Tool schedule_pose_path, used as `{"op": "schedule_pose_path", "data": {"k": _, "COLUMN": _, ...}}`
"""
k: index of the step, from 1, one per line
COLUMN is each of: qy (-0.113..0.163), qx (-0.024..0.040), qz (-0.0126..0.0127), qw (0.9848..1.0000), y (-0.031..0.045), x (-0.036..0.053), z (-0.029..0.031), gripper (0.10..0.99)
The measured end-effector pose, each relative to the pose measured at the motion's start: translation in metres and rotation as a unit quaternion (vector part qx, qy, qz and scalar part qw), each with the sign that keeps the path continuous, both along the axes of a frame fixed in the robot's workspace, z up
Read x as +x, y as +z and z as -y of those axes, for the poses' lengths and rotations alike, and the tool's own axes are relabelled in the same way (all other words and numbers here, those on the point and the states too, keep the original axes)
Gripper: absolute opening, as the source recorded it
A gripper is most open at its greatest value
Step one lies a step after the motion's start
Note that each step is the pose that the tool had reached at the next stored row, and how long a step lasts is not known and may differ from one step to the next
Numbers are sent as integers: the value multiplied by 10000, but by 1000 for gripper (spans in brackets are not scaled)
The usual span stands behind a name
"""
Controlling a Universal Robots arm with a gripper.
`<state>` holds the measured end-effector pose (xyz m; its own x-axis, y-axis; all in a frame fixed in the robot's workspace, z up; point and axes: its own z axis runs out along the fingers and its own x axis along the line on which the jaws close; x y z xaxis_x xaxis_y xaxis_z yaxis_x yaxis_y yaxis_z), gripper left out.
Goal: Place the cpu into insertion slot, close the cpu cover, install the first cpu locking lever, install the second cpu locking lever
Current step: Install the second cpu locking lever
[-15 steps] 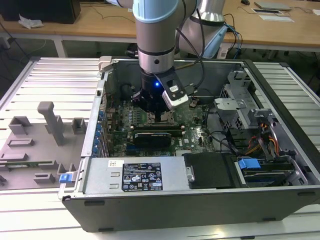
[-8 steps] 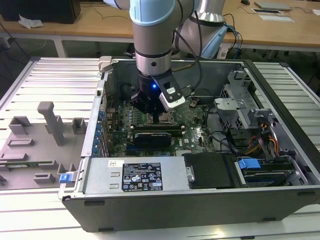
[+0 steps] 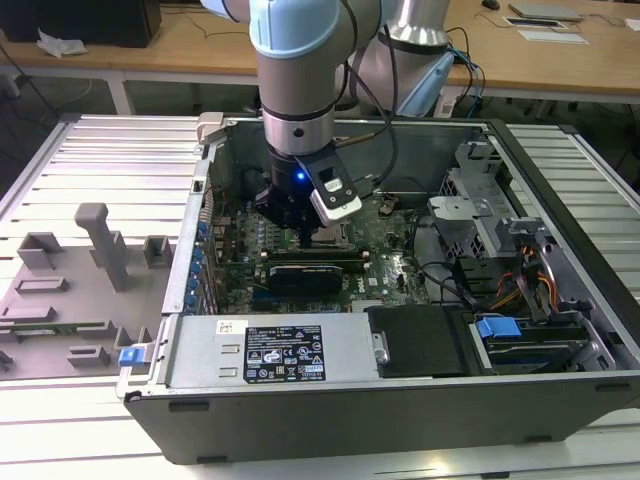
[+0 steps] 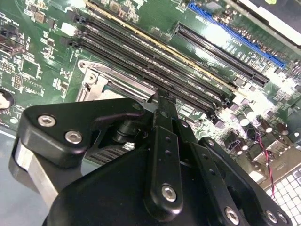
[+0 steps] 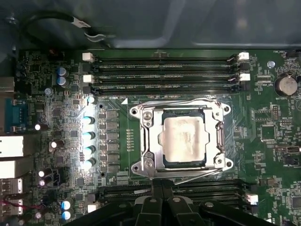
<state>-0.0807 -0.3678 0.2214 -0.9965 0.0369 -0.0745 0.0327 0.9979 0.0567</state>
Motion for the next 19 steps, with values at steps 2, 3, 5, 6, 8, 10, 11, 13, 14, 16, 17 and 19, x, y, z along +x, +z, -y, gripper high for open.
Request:
{"op": "schedule_pose_path", "data": {"k": 2, "qy": -1, "qx": 100, "qz": 0, "qw": 10000, "y": -12, "x": -20, "z": 23, "gripper": 106}}
{"op": "schedule_pose_path", "data": {"k": 3, "qy": -1, "qx": 138, "qz": 0, "qw": 9999, "y": -15, "x": -25, "z": 32, "gripper": 106}}
{"op": "schedule_pose_path", "data": {"k": 5, "qy": -1, "qx": 226, "qz": 0, "qw": 9997, "y": -24, "x": -34, "z": 55, "gripper": 106}}
{"op": "schedule_pose_path", "data": {"k": 6, "qy": -1, "qx": 259, "qz": 0, "qw": 9997, "y": -29, "x": -42, "z": 66, "gripper": 106}}
{"op": "schedule_pose_path", "data": {"k": 8, "qy": -1, "qx": 305, "qz": 0, "qw": 9995, "y": -37, "x": -54, "z": 101, "gripper": 106}}
{"op": "schedule_pose_path", "data": {"k": 10, "qy": -1, "qx": 352, "qz": 0, "qw": 9994, "y": -41, "x": -63, "z": 143, "gripper": 106}}
{"op": "schedule_pose_path", "data": {"k": 11, "qy": -1, "qx": 374, "qz": 0, "qw": 9993, "y": -43, "x": -64, "z": 149, "gripper": 106}}
{"op": "schedule_pose_path", "data": {"k": 13, "qy": -1, "qx": 488, "qz": 0, "qw": 9988, "y": -64, "x": -72, "z": 160, "gripper": 106}}
{"op": "schedule_pose_path", "data": {"k": 14, "qy": -1, "qx": 527, "qz": 0, "qw": 9986, "y": -83, "x": -83, "z": 167, "gripper": 106}}
{"op": "schedule_pose_path", "data": {"k": 16, "qy": -2, "qx": 580, "qz": 0, "qw": 9983, "y": -103, "x": -100, "z": 176, "gripper": 106}}
{"op": "schedule_pose_path", "data": {"k": 17, "qy": -1, "qx": 637, "qz": 0, "qw": 9980, "y": -112, "x": -118, "z": 186, "gripper": 106}}
{"op": "schedule_pose_path", "data": {"k": 19, "qy": -1, "qx": 739, "qz": 0, "qw": 9973, "y": -132, "x": -155, "z": 209, "gripper": 106}}
